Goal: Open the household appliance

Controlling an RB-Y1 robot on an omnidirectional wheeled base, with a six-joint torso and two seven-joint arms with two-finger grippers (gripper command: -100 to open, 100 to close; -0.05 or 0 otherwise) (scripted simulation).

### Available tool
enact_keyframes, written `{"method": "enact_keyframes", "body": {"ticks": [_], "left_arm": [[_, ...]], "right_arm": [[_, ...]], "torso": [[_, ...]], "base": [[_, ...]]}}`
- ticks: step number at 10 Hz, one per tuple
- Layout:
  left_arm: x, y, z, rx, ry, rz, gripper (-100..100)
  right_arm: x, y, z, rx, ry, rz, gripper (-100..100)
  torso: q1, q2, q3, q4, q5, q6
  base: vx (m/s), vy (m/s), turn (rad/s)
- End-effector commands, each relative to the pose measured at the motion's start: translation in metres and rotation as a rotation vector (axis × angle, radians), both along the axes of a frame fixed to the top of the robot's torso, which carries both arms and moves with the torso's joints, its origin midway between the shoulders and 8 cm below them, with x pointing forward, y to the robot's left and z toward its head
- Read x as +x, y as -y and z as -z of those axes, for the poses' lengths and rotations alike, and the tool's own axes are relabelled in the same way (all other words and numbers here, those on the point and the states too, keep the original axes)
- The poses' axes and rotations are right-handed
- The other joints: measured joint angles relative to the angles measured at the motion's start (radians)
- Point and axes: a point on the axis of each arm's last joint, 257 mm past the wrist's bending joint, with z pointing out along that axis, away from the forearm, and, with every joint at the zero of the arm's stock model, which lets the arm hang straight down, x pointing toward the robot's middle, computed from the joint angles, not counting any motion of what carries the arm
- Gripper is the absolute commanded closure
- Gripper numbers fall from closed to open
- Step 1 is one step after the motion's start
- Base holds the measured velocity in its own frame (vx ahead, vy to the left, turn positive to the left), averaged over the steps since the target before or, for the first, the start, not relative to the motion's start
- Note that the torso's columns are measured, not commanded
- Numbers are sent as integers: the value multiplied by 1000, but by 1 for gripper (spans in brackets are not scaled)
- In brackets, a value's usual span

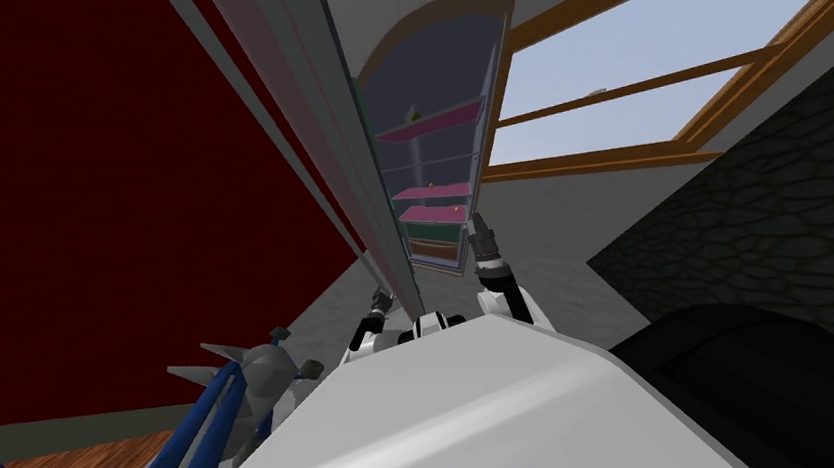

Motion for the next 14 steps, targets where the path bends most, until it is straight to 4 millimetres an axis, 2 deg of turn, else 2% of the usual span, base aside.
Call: {"method": "enact_keyframes", "body": {"ticks": [1,2,3,4,6,7,9,12,14], "left_arm": [[-1,16,-9,2,22,41,100],[-3,21,-9,2,23,56,100],[-5,19,-4,-6,7,44,100],[-7,23,-5,-4,12,59,100],[-11,33,-7,-2,17,90,100],[-12,23,-11,-13,-2,78,-100],[-11,21,-16,-14,-2,81,-100],[-10,14,-33,-15,-2,91,-100],[-10,11,-44,-16,-2,100,-100]], "right_arm": [[0,0,0,0,0,0,0],[0,0,0,0,0,0,0],[0,0,0,0,0,0,0],[0,0,0,0,0,0,0],[0,0,0,0,0,0,0],[0,0,0,0,0,0,0],[0,0,0,1,0,0,0],[0,0,0,1,0,0,0],[0,0,0,1,0,0,0]], "torso": [[4,2,0,0,0,0],[7,6,1,1,-1,-2],[6,8,2,2,-1,-4],[-6,8,3,-1,-2,-4],[3,4,0,0,-2,-1],[5,4,0,1,-1,0],[-12,9,2,-1,-3,-2],[6,8,2,-1,2,-4],[10,6,1,-2,3,-5]], "base": [[-16,366,-192],[8,393,-175],[11,187,-36],[29,159,-79],[53,287,-146],[3,134,34],[12,-65,62],[-7,-74,23],[5,-32,46]]}}
